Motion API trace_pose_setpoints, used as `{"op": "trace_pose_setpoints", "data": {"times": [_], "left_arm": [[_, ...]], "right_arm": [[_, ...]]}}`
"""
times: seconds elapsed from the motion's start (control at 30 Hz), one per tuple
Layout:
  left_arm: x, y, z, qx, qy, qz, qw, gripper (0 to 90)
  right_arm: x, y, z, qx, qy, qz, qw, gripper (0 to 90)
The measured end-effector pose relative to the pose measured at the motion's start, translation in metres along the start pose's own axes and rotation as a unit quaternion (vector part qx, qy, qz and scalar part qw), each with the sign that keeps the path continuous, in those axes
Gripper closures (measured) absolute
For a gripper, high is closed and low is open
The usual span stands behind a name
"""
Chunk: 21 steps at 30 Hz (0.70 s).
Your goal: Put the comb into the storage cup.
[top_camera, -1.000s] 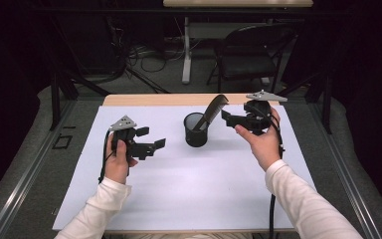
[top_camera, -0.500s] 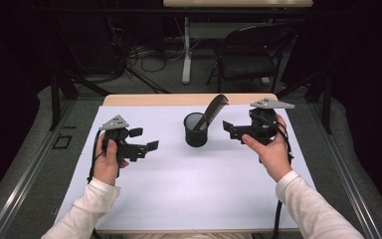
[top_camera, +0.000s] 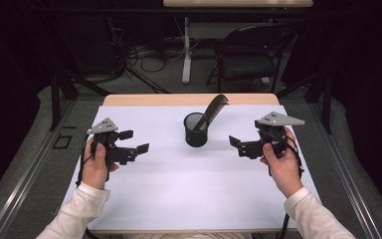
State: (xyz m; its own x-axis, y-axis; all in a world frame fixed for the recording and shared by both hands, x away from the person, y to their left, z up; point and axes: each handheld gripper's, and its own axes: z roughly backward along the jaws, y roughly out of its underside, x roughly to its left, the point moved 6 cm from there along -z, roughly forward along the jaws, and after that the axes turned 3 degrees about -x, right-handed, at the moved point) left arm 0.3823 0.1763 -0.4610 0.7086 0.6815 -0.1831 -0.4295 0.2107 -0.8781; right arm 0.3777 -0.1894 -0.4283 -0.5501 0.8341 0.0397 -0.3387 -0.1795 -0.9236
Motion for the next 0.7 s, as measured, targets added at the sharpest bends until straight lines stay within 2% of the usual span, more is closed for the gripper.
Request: {"op": "trace_pose_setpoints", "data": {"times": [0.13,0.33,0.7], "left_arm": [[0.001,0.006,0.004,0.000,-0.003,-0.002,1.0000,16.0],[0.004,0.017,0.011,-0.004,-0.008,-0.002,1.0000,16.0],[0.014,0.047,0.023,-0.019,-0.024,0.011,0.9995,16.0]], "right_arm": [[0.001,0.014,0.004,0.007,0.001,-0.002,1.0000,0.0],[-0.001,0.032,0.008,0.013,0.014,0.002,0.9998,0.0],[-0.005,0.066,0.012,0.019,0.028,-0.010,0.9994,0.0]]}}
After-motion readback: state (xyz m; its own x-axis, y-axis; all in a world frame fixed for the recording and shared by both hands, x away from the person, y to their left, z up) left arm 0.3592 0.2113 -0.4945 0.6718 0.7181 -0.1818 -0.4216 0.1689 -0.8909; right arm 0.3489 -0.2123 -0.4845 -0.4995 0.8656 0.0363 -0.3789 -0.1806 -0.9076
